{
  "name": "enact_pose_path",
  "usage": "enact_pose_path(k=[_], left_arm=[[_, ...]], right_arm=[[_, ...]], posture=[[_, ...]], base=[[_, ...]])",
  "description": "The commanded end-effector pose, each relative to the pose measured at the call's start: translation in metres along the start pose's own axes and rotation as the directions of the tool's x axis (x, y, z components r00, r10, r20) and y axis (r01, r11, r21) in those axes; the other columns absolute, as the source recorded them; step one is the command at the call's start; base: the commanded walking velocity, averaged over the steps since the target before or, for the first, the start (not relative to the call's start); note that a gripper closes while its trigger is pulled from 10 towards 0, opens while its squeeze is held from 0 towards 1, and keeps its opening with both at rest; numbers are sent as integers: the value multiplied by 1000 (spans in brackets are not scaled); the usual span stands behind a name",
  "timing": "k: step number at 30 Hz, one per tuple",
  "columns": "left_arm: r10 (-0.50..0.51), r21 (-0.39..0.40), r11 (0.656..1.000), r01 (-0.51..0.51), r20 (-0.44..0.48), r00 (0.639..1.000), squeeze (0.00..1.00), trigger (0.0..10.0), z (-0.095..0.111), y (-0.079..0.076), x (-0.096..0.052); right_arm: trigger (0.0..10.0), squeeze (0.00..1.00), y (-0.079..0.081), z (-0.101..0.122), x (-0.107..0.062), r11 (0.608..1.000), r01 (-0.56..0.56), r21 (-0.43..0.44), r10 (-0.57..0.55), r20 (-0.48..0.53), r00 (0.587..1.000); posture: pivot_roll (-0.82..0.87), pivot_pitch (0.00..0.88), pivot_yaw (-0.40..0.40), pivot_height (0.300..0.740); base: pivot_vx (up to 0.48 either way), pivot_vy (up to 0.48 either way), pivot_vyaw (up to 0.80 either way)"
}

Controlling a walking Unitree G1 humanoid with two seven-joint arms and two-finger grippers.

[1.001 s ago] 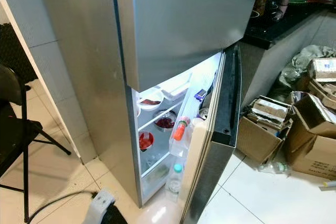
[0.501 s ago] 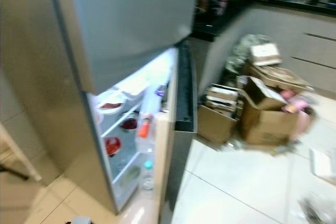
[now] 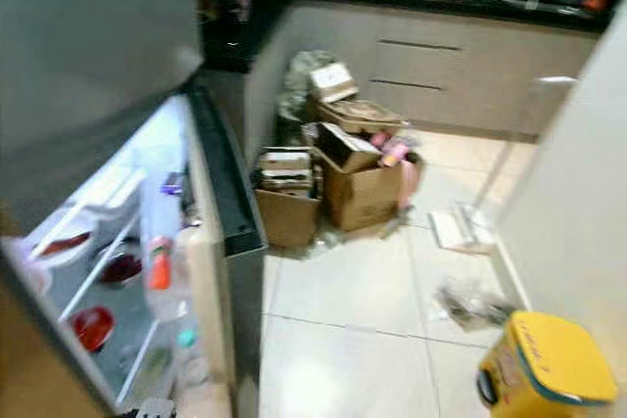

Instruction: Restocking fridge

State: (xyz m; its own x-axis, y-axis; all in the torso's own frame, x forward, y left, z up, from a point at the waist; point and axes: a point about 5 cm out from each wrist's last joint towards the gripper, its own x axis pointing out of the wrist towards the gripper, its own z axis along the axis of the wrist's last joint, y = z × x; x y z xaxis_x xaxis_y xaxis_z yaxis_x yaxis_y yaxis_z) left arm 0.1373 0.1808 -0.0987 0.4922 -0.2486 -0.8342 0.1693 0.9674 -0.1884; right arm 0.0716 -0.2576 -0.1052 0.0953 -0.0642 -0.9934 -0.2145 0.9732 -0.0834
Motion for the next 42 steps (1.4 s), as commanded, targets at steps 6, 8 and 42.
enact_pose_path(k=[6,8,42], left_arm=[[28,2,1000,-28,6,1000,0,10000,0,1,0],[32,3,999,-32,8,999,0,10000,1,2,0],[210,-173,973,-151,406,889,0,10000,101,18,1]], right_arm=[[10000,0,2,8,0,1000,2,10,-2,37,999],[10000,0,2,8,0,1000,0,10,-1,40,999],[10000,0,5,12,1,1000,-17,25,15,65,998]], posture=[[-10,0,-57,740],[-9,0,-57,740],[-7,0,-58,740]], base=[[0,0,-127],[0,0,0],[0,-54,0]])
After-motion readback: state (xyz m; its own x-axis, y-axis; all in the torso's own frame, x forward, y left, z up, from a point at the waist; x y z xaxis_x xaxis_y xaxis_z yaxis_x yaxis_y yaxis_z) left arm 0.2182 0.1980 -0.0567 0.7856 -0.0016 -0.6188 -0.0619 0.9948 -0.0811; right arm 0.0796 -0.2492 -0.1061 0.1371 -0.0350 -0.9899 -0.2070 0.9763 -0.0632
